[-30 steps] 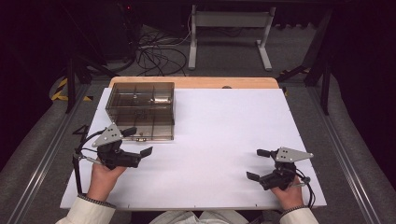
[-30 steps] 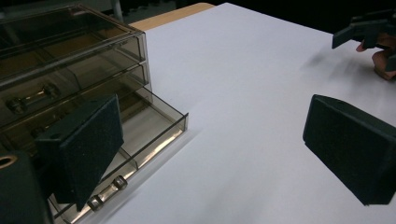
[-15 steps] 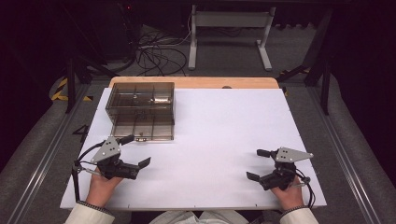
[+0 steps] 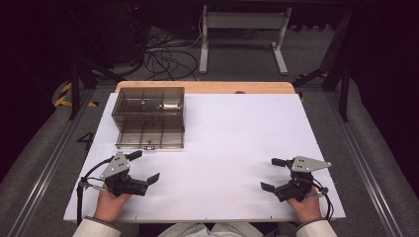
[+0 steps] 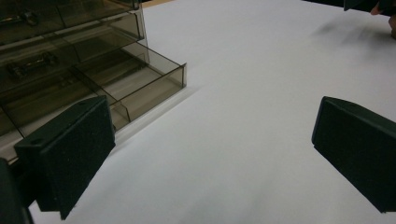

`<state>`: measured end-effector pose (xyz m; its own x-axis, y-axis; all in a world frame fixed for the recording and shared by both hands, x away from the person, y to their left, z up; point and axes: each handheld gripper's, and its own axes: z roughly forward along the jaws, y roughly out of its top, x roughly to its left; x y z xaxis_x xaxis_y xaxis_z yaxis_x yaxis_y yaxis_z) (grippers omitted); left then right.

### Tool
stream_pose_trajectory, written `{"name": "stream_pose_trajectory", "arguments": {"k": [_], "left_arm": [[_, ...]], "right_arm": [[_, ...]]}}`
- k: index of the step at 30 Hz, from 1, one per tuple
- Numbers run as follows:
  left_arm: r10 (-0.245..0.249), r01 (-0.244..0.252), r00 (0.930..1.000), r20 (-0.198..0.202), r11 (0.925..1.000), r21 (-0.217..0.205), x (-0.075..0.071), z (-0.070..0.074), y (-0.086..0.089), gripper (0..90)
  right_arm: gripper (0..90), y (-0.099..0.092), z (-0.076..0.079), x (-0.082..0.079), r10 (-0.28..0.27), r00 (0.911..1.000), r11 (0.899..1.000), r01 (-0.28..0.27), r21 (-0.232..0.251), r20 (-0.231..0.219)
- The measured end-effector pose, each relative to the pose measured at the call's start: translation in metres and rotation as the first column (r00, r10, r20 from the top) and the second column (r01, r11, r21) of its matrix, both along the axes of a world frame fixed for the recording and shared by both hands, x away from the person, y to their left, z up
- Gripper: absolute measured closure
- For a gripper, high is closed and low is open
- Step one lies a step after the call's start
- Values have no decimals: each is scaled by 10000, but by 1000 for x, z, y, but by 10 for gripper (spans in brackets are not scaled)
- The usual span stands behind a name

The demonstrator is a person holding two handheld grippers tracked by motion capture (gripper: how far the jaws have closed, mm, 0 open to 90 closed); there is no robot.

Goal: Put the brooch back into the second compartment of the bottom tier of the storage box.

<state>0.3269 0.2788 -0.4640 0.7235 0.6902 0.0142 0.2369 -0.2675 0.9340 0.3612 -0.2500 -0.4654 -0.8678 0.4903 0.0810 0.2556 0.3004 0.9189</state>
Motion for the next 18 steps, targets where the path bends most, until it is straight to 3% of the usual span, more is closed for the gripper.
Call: {"name": "stream_pose_trajectory", "arguments": {"k": [3, 7, 9, 18], "left_arm": [[78, -80, 9999, 103, 9999, 102, -2, -5, 0, 4], [63, -63, 10000, 17, 9999, -139, -3, -7, 2, 4], [24, -27, 9999, -153, 9998, -203, -2, -7, 3, 4], [174, -176, 9998, -119, 9997, -192, -2, -5, 5, 5]], "right_arm": [[3, 0, 0, 0, 5, 10000, 10000, -5, 2, -1], [3, 0, 0, 0, 8, 10000, 10000, -8, 5, -1], [3, 0, 0, 0, 9, 10000, 10000, -9, 8, -5], [3, 0, 0, 0, 13, 10000, 10000, -12, 50, -24]]}}
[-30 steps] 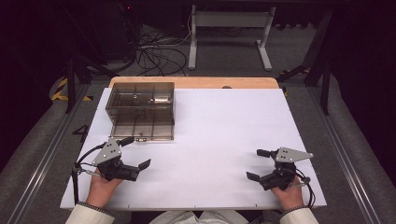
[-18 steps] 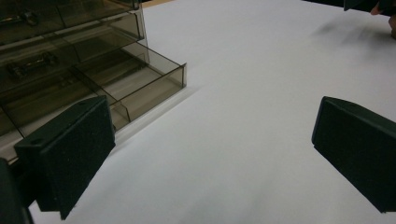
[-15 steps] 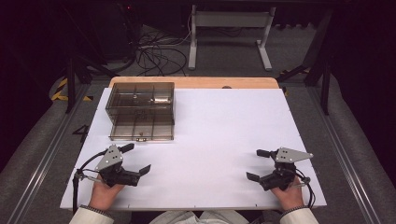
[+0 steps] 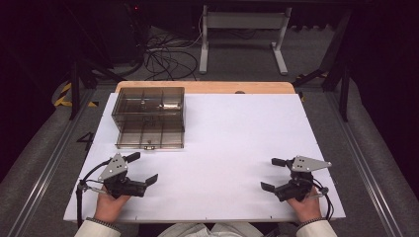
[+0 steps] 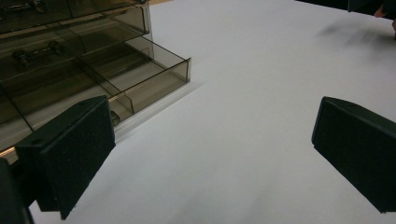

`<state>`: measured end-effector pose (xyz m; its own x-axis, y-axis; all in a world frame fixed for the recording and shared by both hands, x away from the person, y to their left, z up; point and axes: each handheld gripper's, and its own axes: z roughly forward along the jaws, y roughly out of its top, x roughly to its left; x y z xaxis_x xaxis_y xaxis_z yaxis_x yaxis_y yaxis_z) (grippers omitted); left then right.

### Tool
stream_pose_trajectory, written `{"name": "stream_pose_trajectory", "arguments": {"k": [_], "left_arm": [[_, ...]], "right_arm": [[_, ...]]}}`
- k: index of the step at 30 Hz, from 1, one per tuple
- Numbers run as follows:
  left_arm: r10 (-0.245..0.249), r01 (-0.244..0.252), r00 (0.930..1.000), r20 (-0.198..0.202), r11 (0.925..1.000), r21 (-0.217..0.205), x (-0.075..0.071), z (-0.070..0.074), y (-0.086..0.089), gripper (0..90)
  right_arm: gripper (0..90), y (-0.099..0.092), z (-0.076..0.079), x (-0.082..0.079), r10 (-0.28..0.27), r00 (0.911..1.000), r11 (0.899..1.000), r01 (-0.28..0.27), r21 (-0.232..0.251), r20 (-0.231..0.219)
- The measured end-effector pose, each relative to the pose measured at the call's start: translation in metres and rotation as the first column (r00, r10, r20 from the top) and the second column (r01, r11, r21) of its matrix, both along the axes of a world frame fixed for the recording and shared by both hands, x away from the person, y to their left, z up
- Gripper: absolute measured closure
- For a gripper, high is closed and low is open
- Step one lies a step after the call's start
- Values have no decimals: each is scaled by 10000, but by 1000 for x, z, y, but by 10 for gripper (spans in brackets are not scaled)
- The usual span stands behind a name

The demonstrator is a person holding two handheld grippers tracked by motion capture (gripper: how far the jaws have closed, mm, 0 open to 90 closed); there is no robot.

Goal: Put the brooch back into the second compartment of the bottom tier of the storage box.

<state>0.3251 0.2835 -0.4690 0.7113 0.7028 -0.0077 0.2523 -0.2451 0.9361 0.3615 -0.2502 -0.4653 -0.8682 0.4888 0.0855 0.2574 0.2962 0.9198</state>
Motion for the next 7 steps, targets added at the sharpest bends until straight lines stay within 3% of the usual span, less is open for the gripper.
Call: {"name": "stream_pose_trajectory", "arguments": {"k": [3, 7], "left_arm": [[58, -56, 9998, -167, 9999, 121, 0, 2, 1, 7], [101, -102, 9997, -204, 9999, -35, 0, 4, 3, 7]], "right_arm": [[3, 0, 0, 0, 2, 10000, 10000, -2, 12, -11], [3, 0, 0, 0, -2, 10000, 10000, 2, 13, -7]]}}
